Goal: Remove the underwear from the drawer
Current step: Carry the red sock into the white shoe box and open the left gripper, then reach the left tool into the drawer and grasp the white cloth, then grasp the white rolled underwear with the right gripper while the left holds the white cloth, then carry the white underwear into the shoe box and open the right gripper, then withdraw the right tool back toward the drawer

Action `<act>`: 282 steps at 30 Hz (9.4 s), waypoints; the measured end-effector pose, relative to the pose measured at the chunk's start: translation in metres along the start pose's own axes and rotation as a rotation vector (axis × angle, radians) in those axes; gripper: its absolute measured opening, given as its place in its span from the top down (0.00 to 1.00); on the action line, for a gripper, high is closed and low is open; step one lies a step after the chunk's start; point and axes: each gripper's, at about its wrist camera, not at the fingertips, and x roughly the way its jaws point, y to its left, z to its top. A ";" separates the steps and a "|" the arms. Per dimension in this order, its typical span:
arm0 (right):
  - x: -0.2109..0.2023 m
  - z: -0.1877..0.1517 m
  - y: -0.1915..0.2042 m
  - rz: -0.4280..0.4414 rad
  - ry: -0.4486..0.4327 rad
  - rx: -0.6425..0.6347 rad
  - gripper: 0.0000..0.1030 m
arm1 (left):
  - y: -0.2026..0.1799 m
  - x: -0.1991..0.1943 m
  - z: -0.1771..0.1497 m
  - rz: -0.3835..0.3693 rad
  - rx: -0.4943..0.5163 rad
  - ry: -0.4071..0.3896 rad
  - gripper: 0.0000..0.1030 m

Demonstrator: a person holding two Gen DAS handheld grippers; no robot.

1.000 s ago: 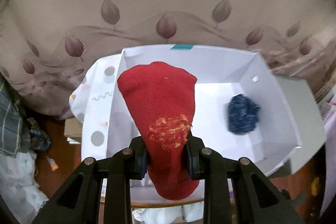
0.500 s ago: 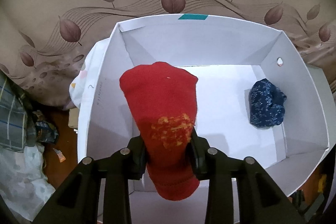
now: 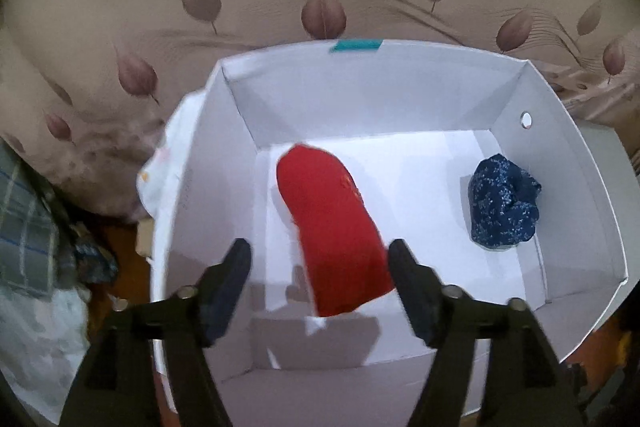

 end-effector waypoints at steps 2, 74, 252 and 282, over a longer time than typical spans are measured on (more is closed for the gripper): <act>0.000 0.000 0.000 0.000 0.000 0.000 0.29 | 0.002 -0.010 0.001 0.006 -0.002 -0.023 0.33; 0.006 0.001 0.013 0.037 0.033 -0.006 0.29 | -0.015 0.166 -0.257 -0.190 0.038 0.517 0.85; -0.052 0.025 0.030 -0.061 -0.258 -0.111 0.25 | 0.074 0.016 -0.273 -0.221 -0.194 0.054 0.86; -0.013 0.002 -0.018 -0.039 -0.085 0.031 0.25 | 0.076 -0.148 -0.214 -0.148 -0.155 -0.168 0.86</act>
